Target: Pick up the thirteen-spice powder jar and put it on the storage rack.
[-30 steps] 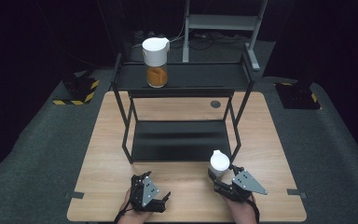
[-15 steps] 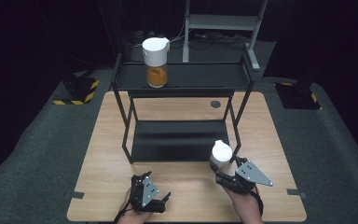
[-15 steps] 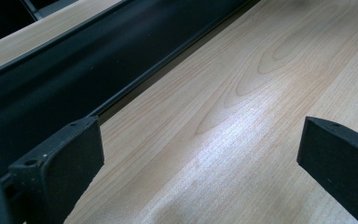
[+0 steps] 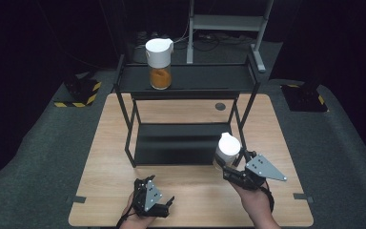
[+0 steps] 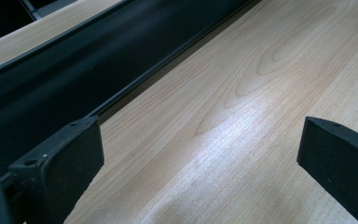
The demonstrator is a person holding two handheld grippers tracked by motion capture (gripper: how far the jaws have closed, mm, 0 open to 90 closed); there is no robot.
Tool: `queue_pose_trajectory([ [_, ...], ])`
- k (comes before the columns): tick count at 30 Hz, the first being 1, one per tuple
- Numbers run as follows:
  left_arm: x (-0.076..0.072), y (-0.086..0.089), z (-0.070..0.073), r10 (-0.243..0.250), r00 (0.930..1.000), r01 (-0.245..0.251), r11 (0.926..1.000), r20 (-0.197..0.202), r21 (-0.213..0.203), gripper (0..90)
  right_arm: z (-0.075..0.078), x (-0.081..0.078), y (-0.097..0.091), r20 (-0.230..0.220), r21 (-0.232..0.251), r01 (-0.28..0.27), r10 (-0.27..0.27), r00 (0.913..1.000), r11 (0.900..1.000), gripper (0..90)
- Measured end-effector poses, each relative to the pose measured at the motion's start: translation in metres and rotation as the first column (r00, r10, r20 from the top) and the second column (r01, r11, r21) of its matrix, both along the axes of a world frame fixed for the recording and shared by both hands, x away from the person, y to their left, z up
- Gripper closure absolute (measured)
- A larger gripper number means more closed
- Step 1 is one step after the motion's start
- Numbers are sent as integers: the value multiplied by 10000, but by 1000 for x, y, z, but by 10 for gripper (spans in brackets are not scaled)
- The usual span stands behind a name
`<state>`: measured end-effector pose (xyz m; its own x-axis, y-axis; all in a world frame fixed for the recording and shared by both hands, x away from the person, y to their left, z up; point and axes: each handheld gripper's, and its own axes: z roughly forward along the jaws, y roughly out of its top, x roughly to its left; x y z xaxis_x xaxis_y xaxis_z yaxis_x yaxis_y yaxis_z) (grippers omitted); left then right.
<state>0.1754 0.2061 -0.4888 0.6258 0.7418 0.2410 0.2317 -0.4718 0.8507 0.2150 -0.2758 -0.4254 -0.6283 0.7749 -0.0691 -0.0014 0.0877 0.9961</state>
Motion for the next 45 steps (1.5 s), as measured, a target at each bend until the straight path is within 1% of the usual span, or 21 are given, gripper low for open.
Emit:
queue_pose_trajectory([
  [5,0,0,0,-10,10000,10,10000,5,-5,7,12,2,0,265,3,-46,46,9996,10000,298],
  [10,0,1,0,-16,10000,16,10000,1,-59,7,22,5,1,428,16,-62,61,9991,10000,298],
  [14,0,1,0,-25,10000,25,10000,-5,-10,7,29,7,1,570,37,-63,61,9984,10000,298],
  [15,0,1,0,-18,10000,18,10000,-14,-67,7,31,7,1,594,48,-58,55,9982,10000,298],
  [23,0,1,0,-48,10000,48,10000,14,-23,7,46,11,3,833,144,-80,67,9965,9999,298],
  [26,0,1,0,-50,10000,50,10000,11,-35,7,51,11,5,924,97,-71,62,9957,9999,298],
  [34,0,1,-1,-80,10000,80,10000,11,-59,7,63,15,8,1045,207,-89,67,9945,9997,298],
  [38,0,1,-1,-87,10000,87,9999,8,-73,7,69,17,9,1122,187,-72,50,9937,9998,298],
  [45,0,2,-1,-106,9999,106,9999,22,-74,7,76,25,10,1153,406,-19,-28,9933,9992,299],
])
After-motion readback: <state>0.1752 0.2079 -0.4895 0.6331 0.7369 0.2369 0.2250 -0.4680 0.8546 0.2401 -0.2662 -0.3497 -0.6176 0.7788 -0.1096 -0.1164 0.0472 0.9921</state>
